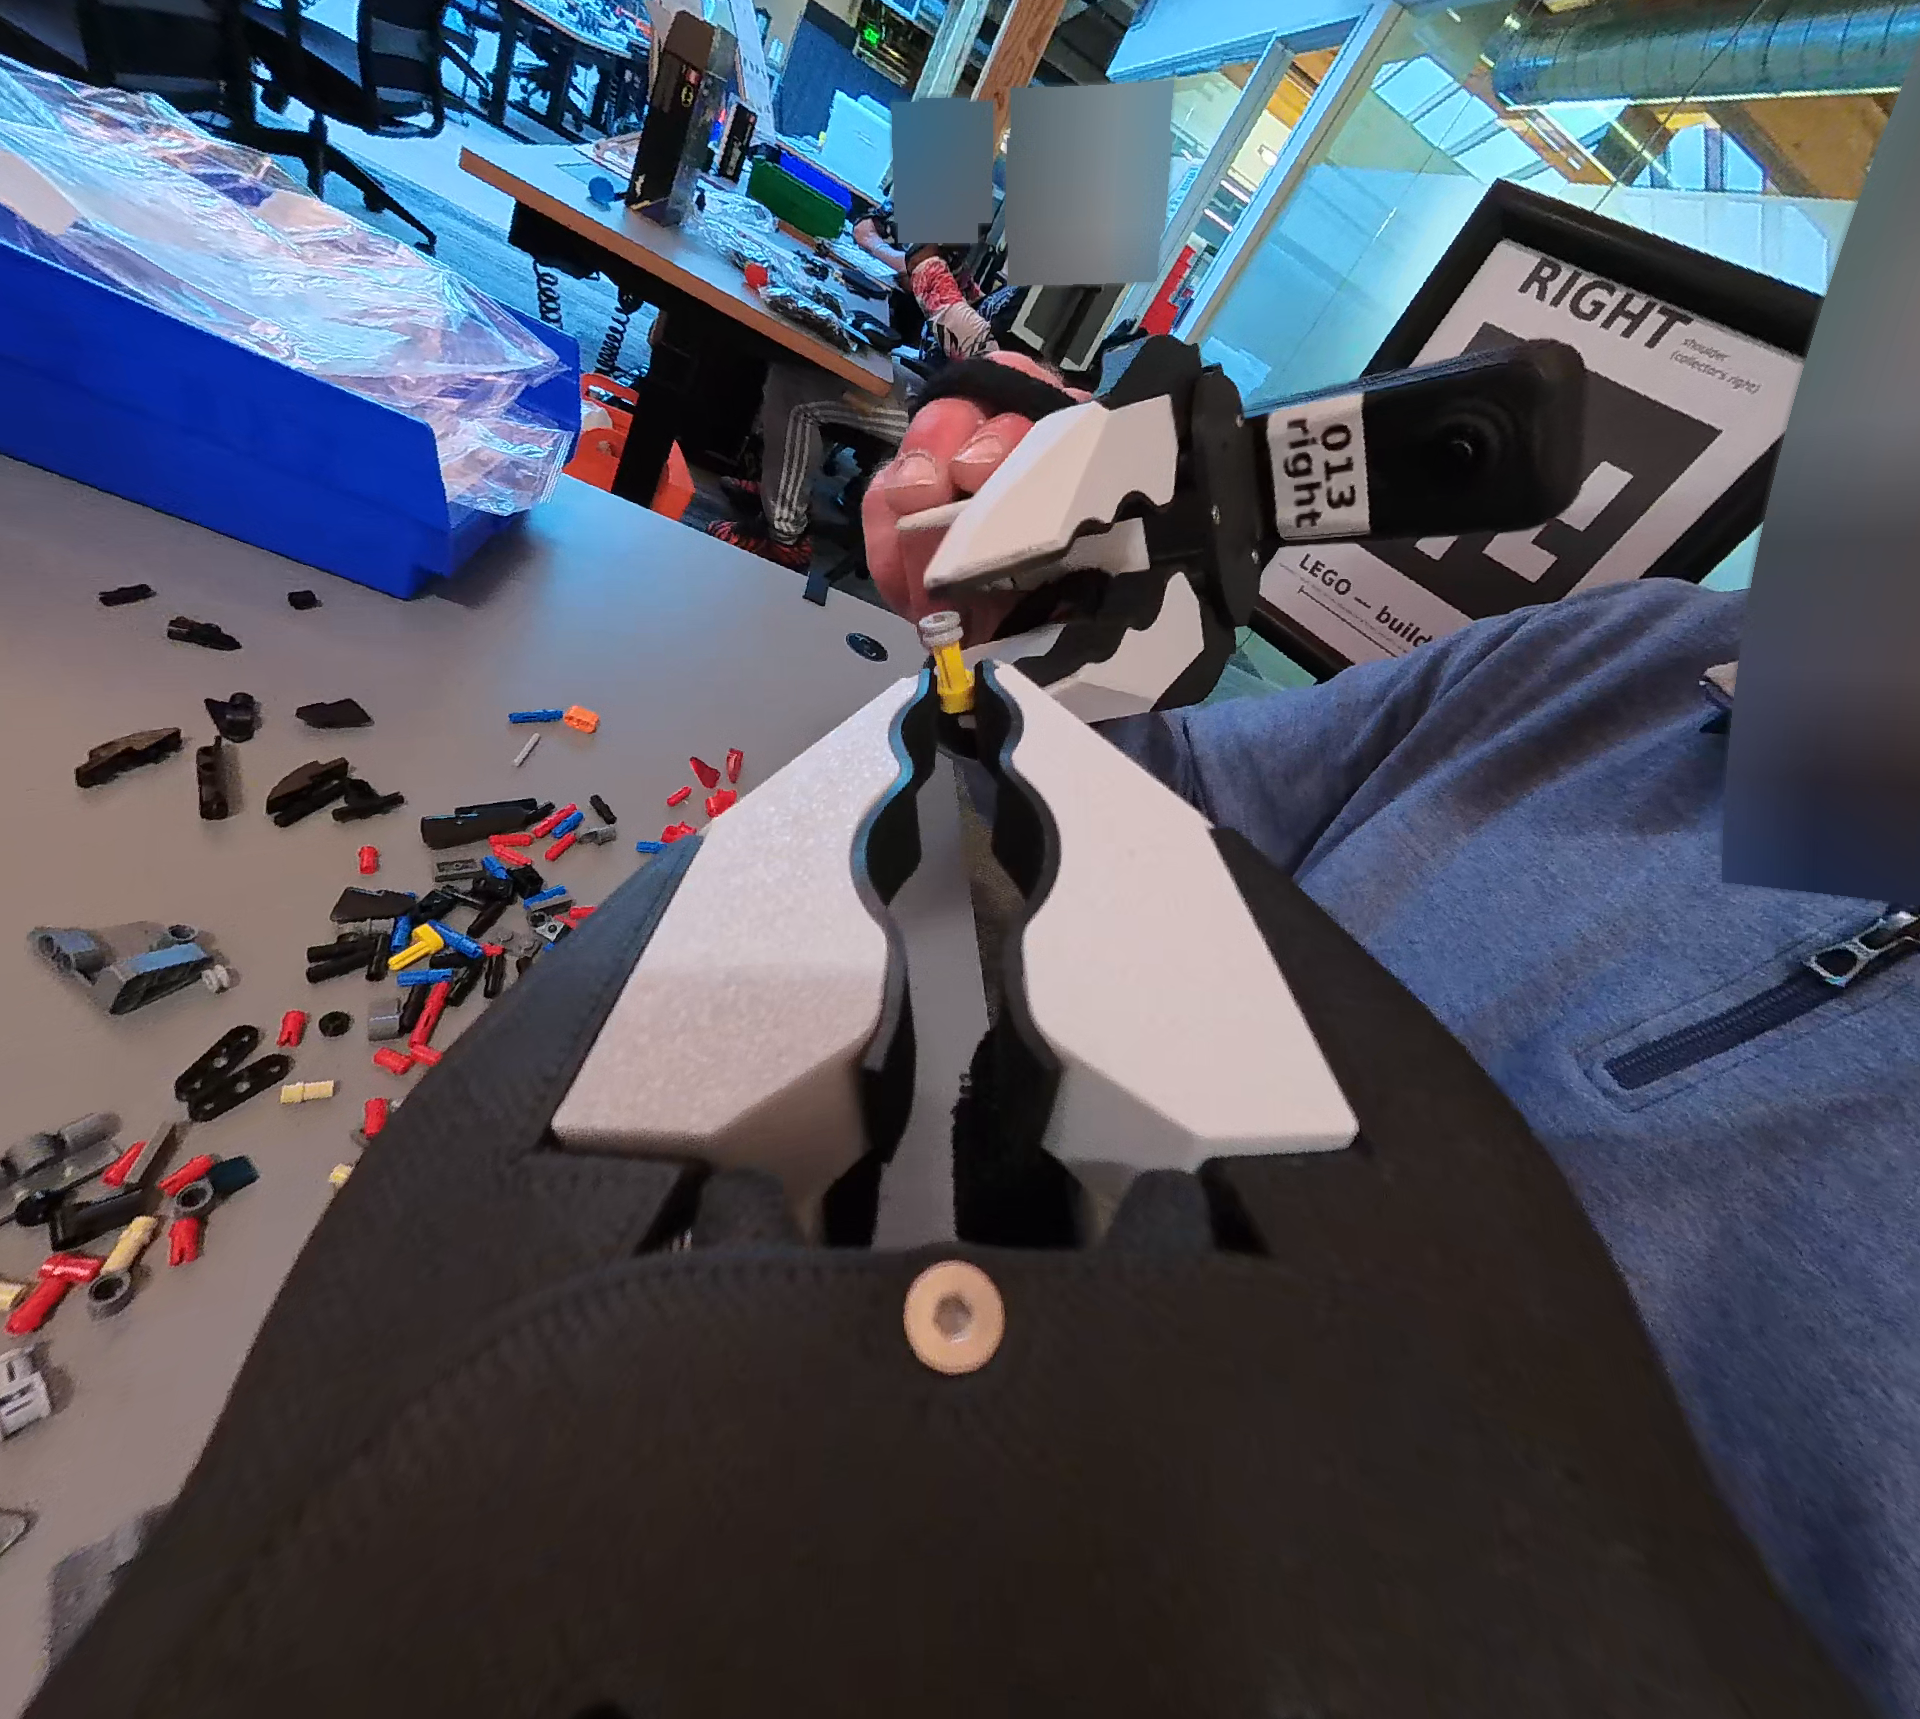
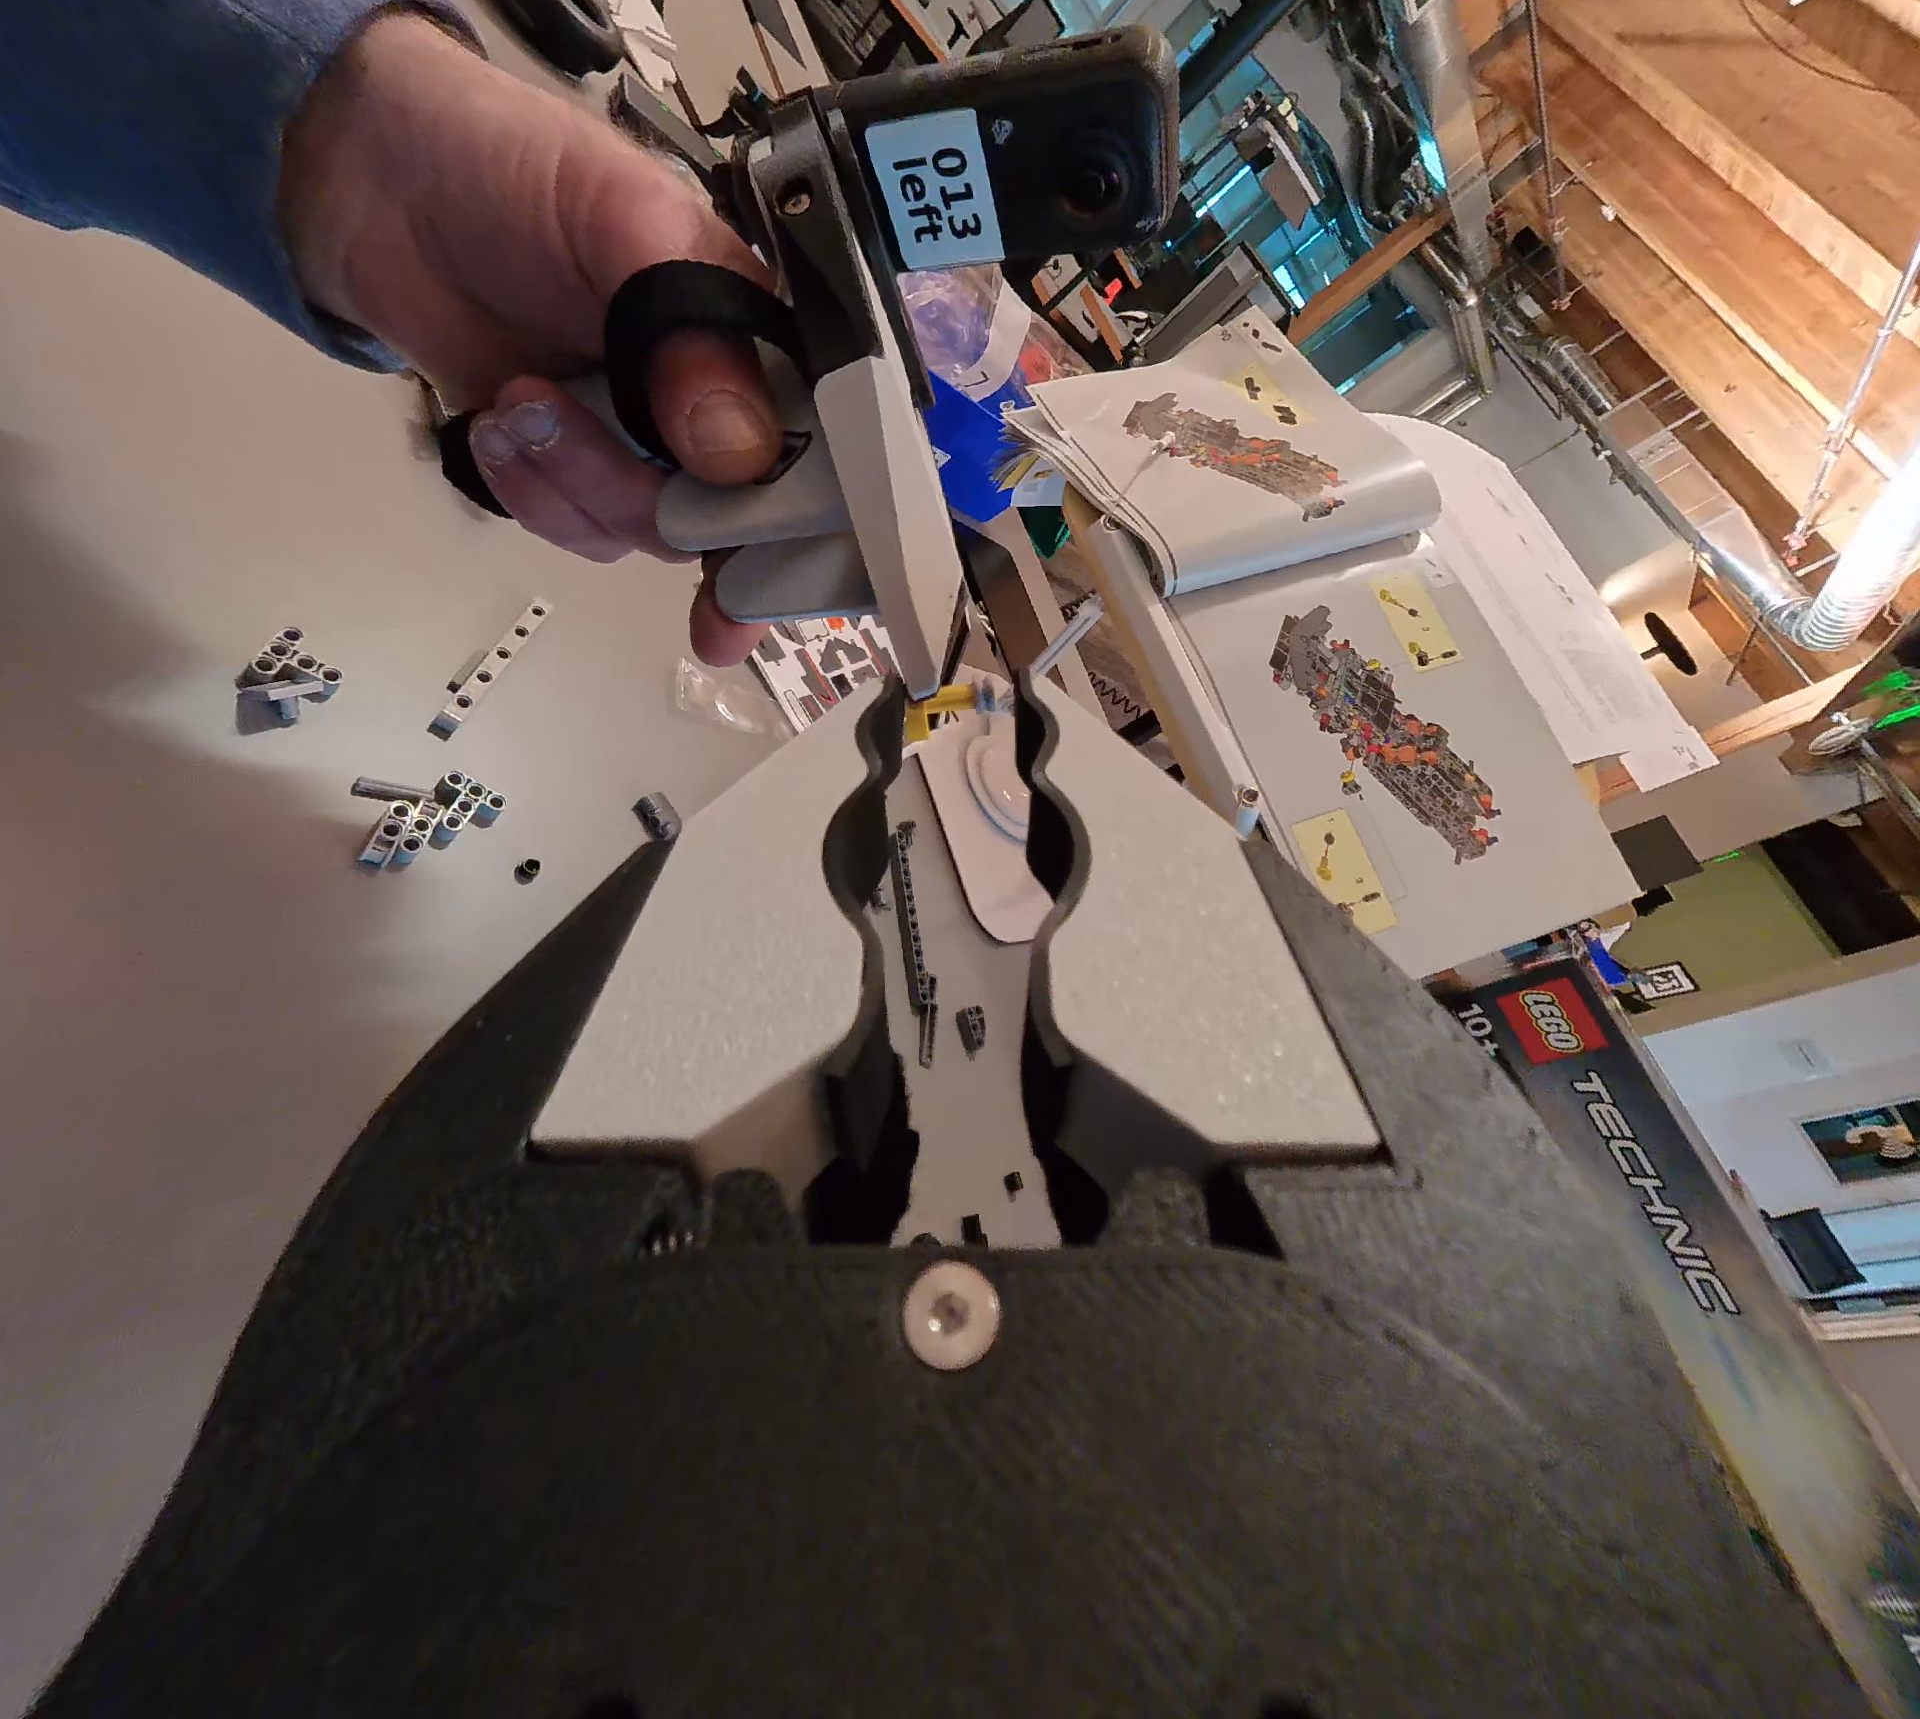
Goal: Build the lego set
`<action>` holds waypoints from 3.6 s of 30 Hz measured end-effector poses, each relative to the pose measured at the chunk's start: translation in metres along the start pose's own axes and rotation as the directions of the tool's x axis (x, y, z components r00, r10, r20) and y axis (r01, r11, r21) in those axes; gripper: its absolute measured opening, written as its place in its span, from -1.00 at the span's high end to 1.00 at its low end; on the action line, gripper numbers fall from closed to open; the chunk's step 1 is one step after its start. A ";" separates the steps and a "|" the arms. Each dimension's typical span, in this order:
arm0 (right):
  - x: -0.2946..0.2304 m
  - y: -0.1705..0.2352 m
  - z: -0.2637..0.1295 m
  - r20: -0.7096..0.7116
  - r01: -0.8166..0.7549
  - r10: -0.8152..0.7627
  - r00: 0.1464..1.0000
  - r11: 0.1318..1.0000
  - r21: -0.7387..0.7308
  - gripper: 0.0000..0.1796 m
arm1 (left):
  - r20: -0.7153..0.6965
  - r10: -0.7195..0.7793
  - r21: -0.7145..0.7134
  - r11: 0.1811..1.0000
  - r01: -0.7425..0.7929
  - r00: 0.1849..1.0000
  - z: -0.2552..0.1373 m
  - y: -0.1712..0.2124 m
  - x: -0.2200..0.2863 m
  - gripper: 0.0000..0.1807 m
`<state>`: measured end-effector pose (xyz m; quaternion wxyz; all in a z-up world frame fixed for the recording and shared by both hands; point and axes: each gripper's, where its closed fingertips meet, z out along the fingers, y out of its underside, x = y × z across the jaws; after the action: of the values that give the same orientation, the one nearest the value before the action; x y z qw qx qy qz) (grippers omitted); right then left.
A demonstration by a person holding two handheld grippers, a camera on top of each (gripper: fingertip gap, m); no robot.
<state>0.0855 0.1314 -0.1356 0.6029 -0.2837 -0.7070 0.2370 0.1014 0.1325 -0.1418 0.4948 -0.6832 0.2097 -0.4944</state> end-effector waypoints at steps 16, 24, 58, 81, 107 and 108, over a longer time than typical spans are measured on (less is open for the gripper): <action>-0.007 -0.021 0.027 0.047 0.065 -0.065 0.997 0.998 -0.004 0.85 | 0.050 0.039 0.063 0.997 -0.042 0.998 -0.034 -0.005 0.006 0.95; -0.005 -0.033 0.036 0.043 0.093 -0.093 0.995 0.996 0.012 0.86 | 0.073 0.071 0.086 0.993 -0.078 0.995 -0.047 -0.011 0.010 0.95; 0.008 -0.033 0.021 -0.020 0.120 -0.119 0.993 0.993 0.007 0.82 | 0.047 0.068 0.085 0.994 -0.072 0.997 -0.037 -0.021 0.015 0.95; 0.005 -0.027 0.017 0.037 0.129 -0.128 0.991 0.991 -0.022 0.98 | 0.082 0.116 0.031 0.992 -0.119 0.990 -0.028 -0.023 0.013 0.95; 0.010 -0.006 0.017 0.011 0.155 -0.156 0.988 0.969 -0.191 0.82 | 0.176 0.200 -0.105 0.977 -0.184 0.964 -0.014 -0.016 0.009 0.94; 0.010 -0.006 0.017 0.010 0.163 -0.164 0.986 0.968 -0.193 0.84 | 0.175 0.198 -0.103 0.978 -0.182 0.965 -0.014 -0.016 0.010 0.94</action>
<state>0.0673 0.1335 -0.1268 0.5920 -0.2824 -0.7459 0.1158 0.0899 0.1253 -0.1229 0.5273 -0.7234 0.2485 -0.3699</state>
